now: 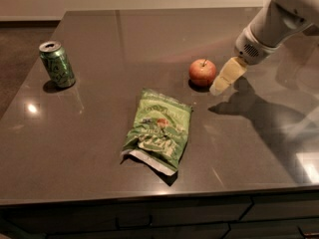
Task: Move apple near green can
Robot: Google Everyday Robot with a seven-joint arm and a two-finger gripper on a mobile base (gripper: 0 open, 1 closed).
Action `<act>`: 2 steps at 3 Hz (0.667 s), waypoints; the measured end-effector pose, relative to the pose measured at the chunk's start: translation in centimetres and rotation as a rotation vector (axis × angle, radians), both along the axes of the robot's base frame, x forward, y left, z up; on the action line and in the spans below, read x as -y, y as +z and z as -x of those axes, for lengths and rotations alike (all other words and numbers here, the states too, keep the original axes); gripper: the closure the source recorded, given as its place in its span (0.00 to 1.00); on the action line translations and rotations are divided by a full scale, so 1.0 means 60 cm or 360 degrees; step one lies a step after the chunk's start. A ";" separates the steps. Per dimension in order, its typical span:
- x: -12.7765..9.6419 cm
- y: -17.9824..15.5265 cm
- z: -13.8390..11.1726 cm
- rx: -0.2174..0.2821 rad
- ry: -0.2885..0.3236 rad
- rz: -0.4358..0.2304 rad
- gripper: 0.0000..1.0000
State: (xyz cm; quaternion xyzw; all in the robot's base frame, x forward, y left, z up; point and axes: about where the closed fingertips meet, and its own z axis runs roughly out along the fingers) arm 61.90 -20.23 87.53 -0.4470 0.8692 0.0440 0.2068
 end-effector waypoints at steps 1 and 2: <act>-0.024 -0.018 -0.019 0.0000 0.0042 -0.0045 0.00; -0.051 -0.026 -0.041 0.0015 0.0090 -0.0107 0.00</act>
Offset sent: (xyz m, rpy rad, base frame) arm 0.0326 0.0391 -0.0146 0.0927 -0.0217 0.0732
